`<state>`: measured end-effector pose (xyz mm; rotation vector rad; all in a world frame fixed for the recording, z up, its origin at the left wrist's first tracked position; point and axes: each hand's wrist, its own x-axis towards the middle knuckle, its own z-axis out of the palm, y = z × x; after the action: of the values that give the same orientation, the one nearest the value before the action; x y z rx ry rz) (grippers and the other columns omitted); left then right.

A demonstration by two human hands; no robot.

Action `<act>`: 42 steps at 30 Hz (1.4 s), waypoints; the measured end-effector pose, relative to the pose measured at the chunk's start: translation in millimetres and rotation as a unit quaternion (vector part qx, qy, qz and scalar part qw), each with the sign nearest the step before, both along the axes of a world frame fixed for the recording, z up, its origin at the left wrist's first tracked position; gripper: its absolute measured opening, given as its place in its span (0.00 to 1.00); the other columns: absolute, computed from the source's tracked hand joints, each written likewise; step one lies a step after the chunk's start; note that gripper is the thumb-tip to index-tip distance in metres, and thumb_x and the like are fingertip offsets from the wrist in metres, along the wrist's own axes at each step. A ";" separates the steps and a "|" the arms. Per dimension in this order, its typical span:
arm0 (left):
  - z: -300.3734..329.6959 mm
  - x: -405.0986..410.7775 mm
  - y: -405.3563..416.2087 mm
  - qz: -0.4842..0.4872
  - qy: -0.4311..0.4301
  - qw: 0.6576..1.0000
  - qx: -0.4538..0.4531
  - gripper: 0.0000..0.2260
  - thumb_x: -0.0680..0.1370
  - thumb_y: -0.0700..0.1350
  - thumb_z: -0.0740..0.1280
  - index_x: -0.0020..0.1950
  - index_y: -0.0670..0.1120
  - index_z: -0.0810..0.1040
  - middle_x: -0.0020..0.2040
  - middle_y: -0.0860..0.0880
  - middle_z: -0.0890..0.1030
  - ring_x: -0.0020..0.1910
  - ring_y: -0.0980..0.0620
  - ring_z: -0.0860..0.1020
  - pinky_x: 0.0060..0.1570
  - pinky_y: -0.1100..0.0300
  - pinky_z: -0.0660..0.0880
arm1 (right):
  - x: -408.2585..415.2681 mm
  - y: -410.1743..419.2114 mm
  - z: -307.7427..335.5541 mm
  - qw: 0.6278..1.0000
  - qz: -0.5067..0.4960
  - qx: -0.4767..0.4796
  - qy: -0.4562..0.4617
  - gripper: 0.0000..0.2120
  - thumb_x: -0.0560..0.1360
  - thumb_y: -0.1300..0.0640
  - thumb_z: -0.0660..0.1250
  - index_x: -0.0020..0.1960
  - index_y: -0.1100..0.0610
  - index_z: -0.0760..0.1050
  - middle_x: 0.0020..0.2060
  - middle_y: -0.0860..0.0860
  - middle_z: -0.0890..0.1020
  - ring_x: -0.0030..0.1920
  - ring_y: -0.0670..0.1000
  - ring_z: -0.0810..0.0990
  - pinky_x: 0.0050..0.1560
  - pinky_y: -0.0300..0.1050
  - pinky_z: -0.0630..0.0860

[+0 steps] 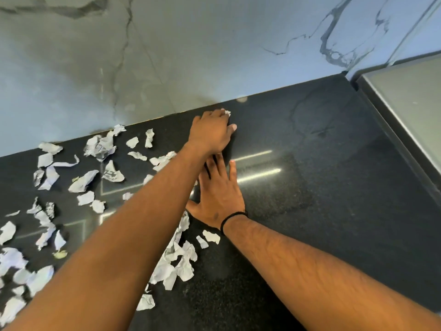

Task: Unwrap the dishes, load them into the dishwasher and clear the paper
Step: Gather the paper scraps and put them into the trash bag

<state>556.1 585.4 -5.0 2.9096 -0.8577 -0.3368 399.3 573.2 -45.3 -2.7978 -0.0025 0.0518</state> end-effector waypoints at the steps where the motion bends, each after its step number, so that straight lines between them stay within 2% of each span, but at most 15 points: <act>1: 0.8 -9.9 19.3 0.018 -0.008 1.000 -0.002 0.23 0.85 0.56 0.54 0.78 0.48 0.67 0.78 0.47 0.66 0.74 0.42 0.66 0.71 0.44 0.63 | -0.1 1.9 0.8 1.000 0.000 0.001 0.000 0.46 0.74 0.27 0.50 0.81 0.57 0.54 0.81 0.57 0.54 0.81 0.59 0.43 0.78 0.66 0.41; 3: -2.0 -31.3 65.0 0.056 -0.019 0.998 -0.013 0.21 0.85 0.54 0.55 0.76 0.49 0.70 0.77 0.49 0.68 0.73 0.42 0.68 0.70 0.45 0.64 | -0.1 3.9 1.7 1.000 -0.004 -0.010 0.005 0.47 0.74 0.25 0.46 0.81 0.57 0.52 0.81 0.58 0.52 0.81 0.59 0.43 0.78 0.66 0.43; 6: -13.4 -64.0 139.5 0.116 -0.029 0.992 -0.033 0.21 0.84 0.51 0.58 0.77 0.48 0.69 0.77 0.48 0.68 0.74 0.43 0.68 0.70 0.45 0.66 | -0.5 3.6 0.6 1.000 0.007 -0.026 0.003 0.48 0.75 0.24 0.41 0.81 0.58 0.50 0.81 0.60 0.50 0.81 0.59 0.44 0.79 0.65 0.44; 12: -41.1 -159.4 229.2 0.190 -0.072 0.975 -0.092 0.22 0.83 0.49 0.58 0.78 0.48 0.68 0.77 0.50 0.69 0.76 0.45 0.66 0.73 0.45 0.64 | 7.4 4.9 -3.1 0.996 0.083 -0.001 -0.022 0.41 0.79 0.29 0.42 0.82 0.55 0.49 0.81 0.58 0.49 0.81 0.57 0.46 0.80 0.62 0.45; 15: -43.5 -194.9 248.0 0.232 -0.119 0.956 -0.137 0.20 0.84 0.49 0.57 0.74 0.48 0.73 0.74 0.49 0.73 0.74 0.45 0.68 0.72 0.46 0.65 | 19.7 8.2 -3.1 0.994 0.107 -0.015 -0.018 0.39 0.80 0.31 0.44 0.82 0.54 0.49 0.82 0.57 0.51 0.81 0.57 0.46 0.79 0.62 0.44; 19: -37.1 -226.1 284.3 0.331 -0.206 0.904 -0.175 0.16 0.84 0.49 0.59 0.68 0.47 0.77 0.68 0.47 0.76 0.68 0.46 0.72 0.66 0.48 0.68 | 42.7 25.4 0.0 0.992 0.123 -0.006 -0.007 0.37 0.82 0.35 0.47 0.82 0.57 0.49 0.82 0.56 0.52 0.82 0.56 0.45 0.80 0.61 0.44; 22: -38.6 -238.5 318.1 0.369 -0.159 0.906 -0.136 0.19 0.84 0.55 0.57 0.71 0.51 0.74 0.72 0.48 0.73 0.72 0.45 0.69 0.68 0.43 0.68 | 57.2 55.4 2.0 0.989 0.149 -0.005 0.016 0.35 0.83 0.38 0.46 0.82 0.58 0.49 0.82 0.56 0.51 0.82 0.56 0.44 0.80 0.60 0.44; 26: -44.3 -247.7 336.9 0.358 -0.101 0.927 -0.053 0.26 0.83 0.63 0.49 0.78 0.55 0.66 0.79 0.49 0.65 0.79 0.46 0.59 0.75 0.42 0.61 | 42.4 102.0 2.3 0.957 0.287 0.015 0.038 0.33 0.84 0.38 0.45 0.82 0.57 0.49 0.82 0.53 0.48 0.81 0.53 0.42 0.80 0.57 0.41; 28: -43.5 -248.0 334.2 0.363 -0.095 0.926 -0.051 0.27 0.83 0.64 0.47 0.79 0.56 0.63 0.80 0.50 0.62 0.80 0.47 0.56 0.77 0.43 0.58 | 36.9 115.4 4.7 0.940 0.325 0.097 0.049 0.32 0.84 0.40 0.49 0.82 0.55 0.52 0.82 0.51 0.50 0.81 0.51 0.43 0.81 0.56 0.42; 30: -42.1 -248.2 331.3 0.372 -0.095 0.922 -0.057 0.27 0.83 0.64 0.46 0.79 0.57 0.62 0.81 0.51 0.61 0.81 0.48 0.54 0.78 0.43 0.56 | 48.0 121.9 11.3 0.942 0.284 0.181 -0.012 0.28 0.84 0.42 0.54 0.80 0.55 0.61 0.81 0.53 0.56 0.81 0.52 0.49 0.80 0.53 0.46; 33: -45.5 -247.6 332.3 0.377 -0.111 0.918 -0.063 0.25 0.83 0.63 0.47 0.79 0.58 0.62 0.80 0.51 0.61 0.81 0.49 0.55 0.78 0.44 0.55 | 99.3 121.9 23.7 0.968 0.150 0.143 -0.143 0.26 0.82 0.41 0.58 0.73 0.56 0.72 0.74 0.57 0.69 0.75 0.59 0.64 0.72 0.50 0.59; 35: -46.6 -247.9 331.3 0.377 -0.118 0.917 -0.061 0.25 0.84 0.62 0.47 0.79 0.58 0.62 0.80 0.52 0.62 0.81 0.49 0.55 0.78 0.44 0.55 | 137.9 115.1 24.8 0.984 0.095 0.091 -0.123 0.26 0.81 0.41 0.59 0.71 0.57 0.73 0.69 0.59 0.71 0.69 0.61 0.68 0.67 0.52 0.65; 37: -48.1 -247.1 331.0 0.383 -0.124 0.914 -0.057 0.24 0.84 0.62 0.48 0.79 0.59 0.62 0.80 0.51 0.61 0.81 0.49 0.54 0.78 0.45 0.54 | 163.3 116.0 17.3 0.989 0.095 0.109 -0.037 0.26 0.83 0.44 0.58 0.74 0.59 0.70 0.71 0.61 0.70 0.72 0.62 0.65 0.72 0.53 0.60; 39: -48.2 -246.4 330.9 0.393 -0.134 0.908 -0.058 0.24 0.84 0.62 0.48 0.79 0.58 0.63 0.81 0.50 0.61 0.81 0.48 0.54 0.79 0.45 0.53 | 162.1 125.4 8.3 0.978 0.175 0.113 0.019 0.26 0.84 0.47 0.55 0.76 0.60 0.66 0.76 0.60 0.66 0.77 0.60 0.60 0.77 0.56 0.53; 42: -48.3 -245.5 330.7 0.421 -0.155 0.891 -0.070 0.26 0.83 0.64 0.49 0.79 0.56 0.62 0.82 0.48 0.57 0.82 0.46 0.51 0.79 0.43 0.51 | 128.6 143.1 0.5 0.931 0.351 0.092 0.044 0.23 0.85 0.50 0.52 0.79 0.57 0.61 0.80 0.55 0.59 0.81 0.54 0.52 0.80 0.55 0.47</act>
<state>310.6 916.1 -53.2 2.8833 0.3999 0.2596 527.9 716.3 -44.9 -2.4598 -0.9296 0.3289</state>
